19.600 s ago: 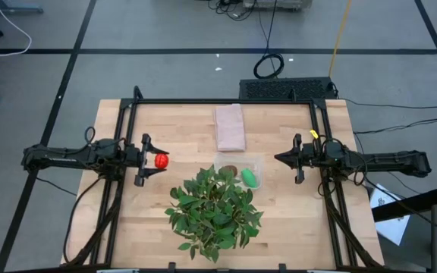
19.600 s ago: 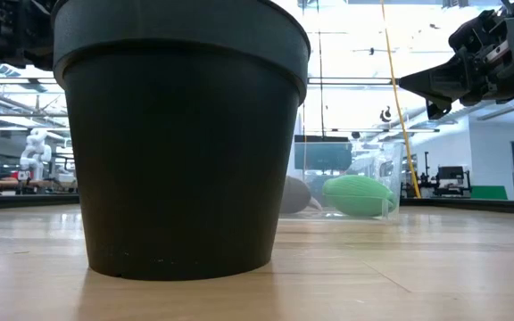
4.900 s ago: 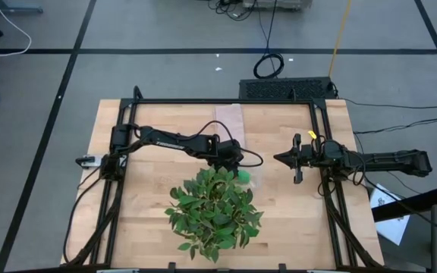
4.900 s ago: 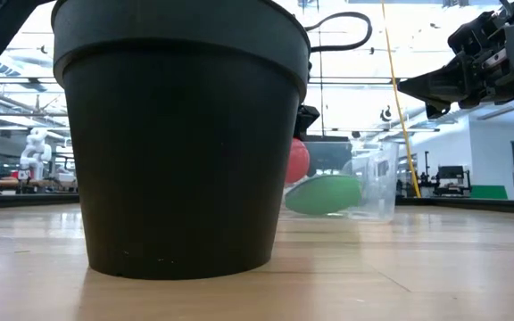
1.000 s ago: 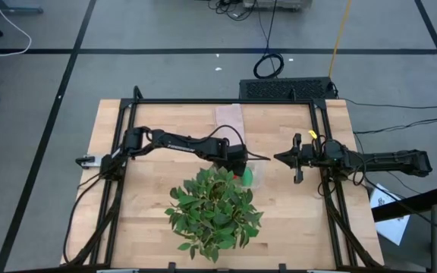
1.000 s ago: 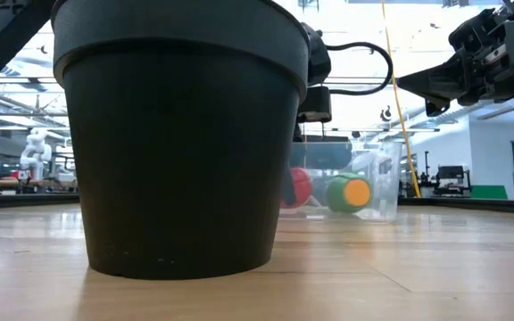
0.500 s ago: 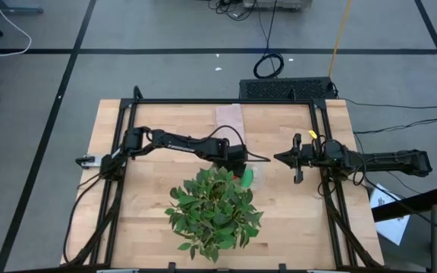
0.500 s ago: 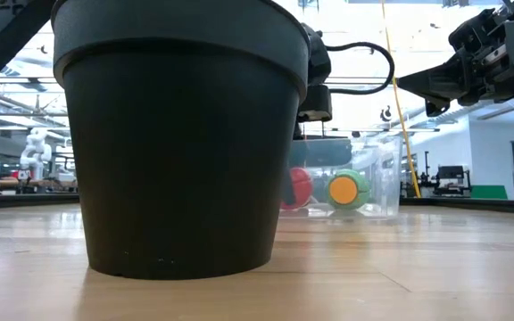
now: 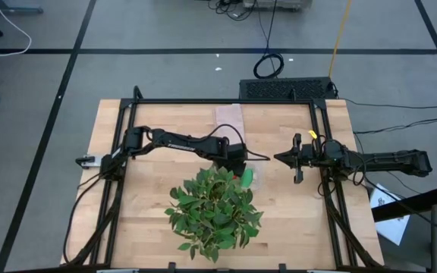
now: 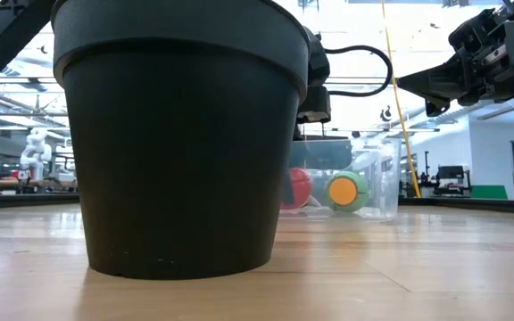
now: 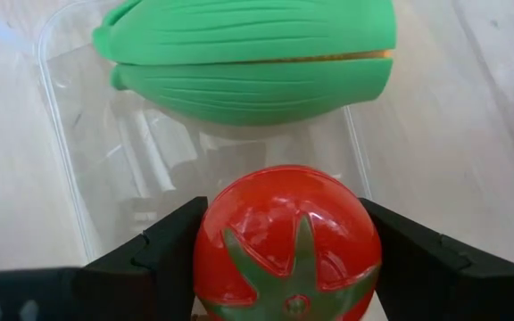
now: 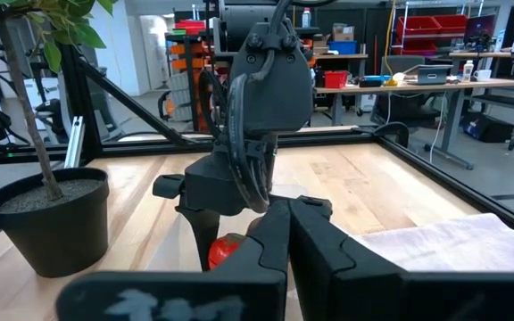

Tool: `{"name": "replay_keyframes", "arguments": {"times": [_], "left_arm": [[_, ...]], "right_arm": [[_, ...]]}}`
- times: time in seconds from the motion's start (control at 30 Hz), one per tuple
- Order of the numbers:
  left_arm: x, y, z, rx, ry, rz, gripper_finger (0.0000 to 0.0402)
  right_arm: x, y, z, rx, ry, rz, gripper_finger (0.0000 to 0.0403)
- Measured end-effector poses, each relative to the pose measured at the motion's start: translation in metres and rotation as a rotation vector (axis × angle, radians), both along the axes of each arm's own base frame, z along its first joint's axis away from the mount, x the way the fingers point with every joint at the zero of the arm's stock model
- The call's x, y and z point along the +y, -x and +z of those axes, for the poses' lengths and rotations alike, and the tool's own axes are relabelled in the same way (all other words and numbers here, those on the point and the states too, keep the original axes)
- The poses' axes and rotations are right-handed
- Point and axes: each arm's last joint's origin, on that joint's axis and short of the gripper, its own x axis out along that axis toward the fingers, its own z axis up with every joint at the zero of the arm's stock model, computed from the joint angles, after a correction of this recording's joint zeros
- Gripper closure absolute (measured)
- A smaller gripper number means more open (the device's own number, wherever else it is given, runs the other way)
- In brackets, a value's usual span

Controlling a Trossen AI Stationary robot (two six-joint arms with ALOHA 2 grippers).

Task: Pick and placing Produce into tupperware
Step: Put the tomato into the transparent bin

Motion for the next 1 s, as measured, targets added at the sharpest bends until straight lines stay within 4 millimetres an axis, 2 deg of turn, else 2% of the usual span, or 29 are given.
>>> {"name": "replay_keyframes", "arguments": {"times": [0.3, 0.6, 1.0], "left_arm": [[0.0002, -0.0004, 0.0000, -0.002, 0.004, 0.011, 0.0139], [0.0001, -0.0005, -0.0001, -0.003, 0.007, 0.009, 0.0110], [-0.0007, -0.0029, 0.0015, -0.024, 0.005, -0.005, 0.0108]], "right_arm": [[0.0000, 0.0000, 0.0000, 0.000, 0.000, 0.000, 0.0403], [0.0000, 0.0000, 0.0000, 0.000, 0.000, 0.000, 0.0403], [0.0000, 0.0000, 0.0000, 0.000, 0.000, 0.000, 0.0403]]}}
